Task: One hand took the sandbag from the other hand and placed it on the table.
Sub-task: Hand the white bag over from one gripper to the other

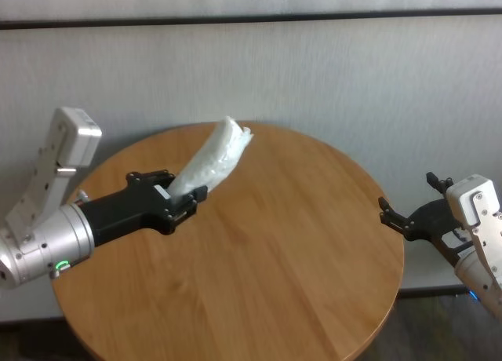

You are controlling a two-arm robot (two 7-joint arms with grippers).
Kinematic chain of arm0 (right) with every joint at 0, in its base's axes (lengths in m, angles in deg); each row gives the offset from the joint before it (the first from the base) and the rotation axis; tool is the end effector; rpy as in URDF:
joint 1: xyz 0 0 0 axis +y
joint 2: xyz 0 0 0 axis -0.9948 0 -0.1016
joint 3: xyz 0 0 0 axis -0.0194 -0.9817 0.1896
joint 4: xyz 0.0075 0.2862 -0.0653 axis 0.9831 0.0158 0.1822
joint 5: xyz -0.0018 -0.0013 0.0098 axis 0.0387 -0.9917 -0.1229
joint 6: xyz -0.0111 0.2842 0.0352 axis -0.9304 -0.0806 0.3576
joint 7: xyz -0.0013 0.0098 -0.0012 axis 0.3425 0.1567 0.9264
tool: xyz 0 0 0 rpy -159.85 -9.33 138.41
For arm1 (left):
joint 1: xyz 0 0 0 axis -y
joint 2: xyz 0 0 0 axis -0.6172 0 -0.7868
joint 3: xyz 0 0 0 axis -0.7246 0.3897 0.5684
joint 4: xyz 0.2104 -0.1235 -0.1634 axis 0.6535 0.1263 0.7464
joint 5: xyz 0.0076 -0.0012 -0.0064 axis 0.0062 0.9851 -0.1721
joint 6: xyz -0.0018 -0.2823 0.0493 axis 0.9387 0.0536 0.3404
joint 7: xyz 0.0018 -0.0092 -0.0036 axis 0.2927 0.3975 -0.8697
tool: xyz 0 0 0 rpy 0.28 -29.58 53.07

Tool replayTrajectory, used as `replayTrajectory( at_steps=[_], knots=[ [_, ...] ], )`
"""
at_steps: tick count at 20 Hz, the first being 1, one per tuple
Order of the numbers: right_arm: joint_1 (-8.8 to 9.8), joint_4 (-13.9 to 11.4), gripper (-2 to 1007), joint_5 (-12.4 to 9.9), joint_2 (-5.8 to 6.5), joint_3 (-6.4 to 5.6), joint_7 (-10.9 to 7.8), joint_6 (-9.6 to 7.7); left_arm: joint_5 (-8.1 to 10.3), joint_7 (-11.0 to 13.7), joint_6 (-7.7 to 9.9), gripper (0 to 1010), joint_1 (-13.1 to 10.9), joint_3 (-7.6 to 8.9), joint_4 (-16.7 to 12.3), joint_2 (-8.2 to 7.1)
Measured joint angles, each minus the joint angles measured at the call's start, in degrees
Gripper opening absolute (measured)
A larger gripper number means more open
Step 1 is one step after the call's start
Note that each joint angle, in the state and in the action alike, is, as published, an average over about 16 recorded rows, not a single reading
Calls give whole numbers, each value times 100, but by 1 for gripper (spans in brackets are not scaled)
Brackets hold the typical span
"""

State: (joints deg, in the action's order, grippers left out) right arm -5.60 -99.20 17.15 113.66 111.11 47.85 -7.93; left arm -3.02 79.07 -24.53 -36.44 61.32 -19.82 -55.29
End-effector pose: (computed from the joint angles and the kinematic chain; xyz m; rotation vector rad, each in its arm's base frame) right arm 0.3376 -0.0905 -0.3008 -0.3045 -0.2850 -1.2480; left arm 0.3563 0.0609 -0.2138 0.1506 -0.0787 0.6715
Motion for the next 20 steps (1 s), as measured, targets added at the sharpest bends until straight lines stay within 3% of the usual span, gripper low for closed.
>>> replayTrajectory(
  at_steps=[20],
  knots=[
    [0, 0, 1002, 0, 0, 0, 0, 0, 130, 118, 2, 358, 310, -470, -32, -61]
  ],
)
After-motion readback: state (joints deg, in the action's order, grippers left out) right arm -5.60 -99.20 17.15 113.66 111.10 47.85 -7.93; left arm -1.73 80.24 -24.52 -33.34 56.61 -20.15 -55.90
